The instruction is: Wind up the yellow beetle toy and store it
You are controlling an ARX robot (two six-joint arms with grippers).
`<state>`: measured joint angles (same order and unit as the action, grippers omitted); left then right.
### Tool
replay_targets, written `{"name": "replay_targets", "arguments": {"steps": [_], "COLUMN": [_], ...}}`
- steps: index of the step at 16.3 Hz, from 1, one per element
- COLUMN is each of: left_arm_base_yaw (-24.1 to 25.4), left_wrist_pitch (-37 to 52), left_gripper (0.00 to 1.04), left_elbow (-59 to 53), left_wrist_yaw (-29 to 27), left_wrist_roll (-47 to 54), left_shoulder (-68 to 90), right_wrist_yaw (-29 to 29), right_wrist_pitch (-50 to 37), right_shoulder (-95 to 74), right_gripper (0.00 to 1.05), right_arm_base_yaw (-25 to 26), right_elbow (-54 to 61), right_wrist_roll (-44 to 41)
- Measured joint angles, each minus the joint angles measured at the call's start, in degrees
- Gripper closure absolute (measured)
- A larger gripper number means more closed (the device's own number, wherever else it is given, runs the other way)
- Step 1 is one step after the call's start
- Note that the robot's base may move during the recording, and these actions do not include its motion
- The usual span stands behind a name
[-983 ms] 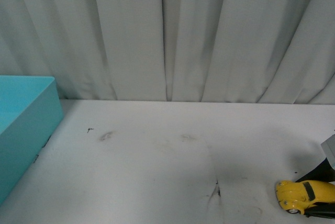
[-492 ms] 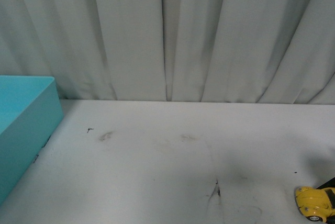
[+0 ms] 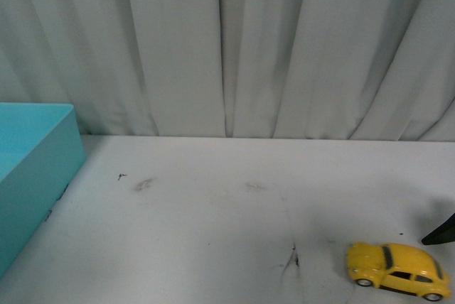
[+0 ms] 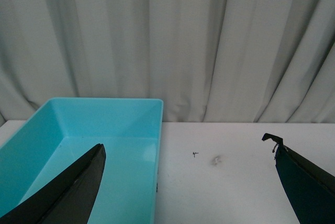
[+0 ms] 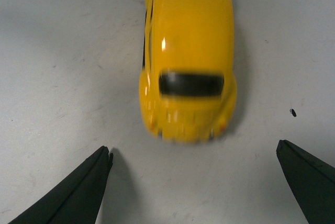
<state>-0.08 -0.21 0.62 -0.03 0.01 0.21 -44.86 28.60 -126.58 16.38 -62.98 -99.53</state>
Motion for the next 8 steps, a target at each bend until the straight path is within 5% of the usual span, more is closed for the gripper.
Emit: {"name": "replay_targets", "arguments": {"steps": [8], "left_arm_base_yaw": [0.0], "left_wrist_pitch": [0.0], "left_gripper": [0.07], "left_elbow": [0.0], "left_wrist_yaw": [0.0], "left_wrist_roll": [0.0], "left_shoulder": [0.0], "right_wrist_yaw": [-0.1], "right_wrist_pitch": [-1.3], "right_shoulder": [0.0], "right_gripper": [0.07], "right_arm_base_yaw": [-0.4], "right_elbow": [0.0], "right_wrist_roll": [0.0]}}
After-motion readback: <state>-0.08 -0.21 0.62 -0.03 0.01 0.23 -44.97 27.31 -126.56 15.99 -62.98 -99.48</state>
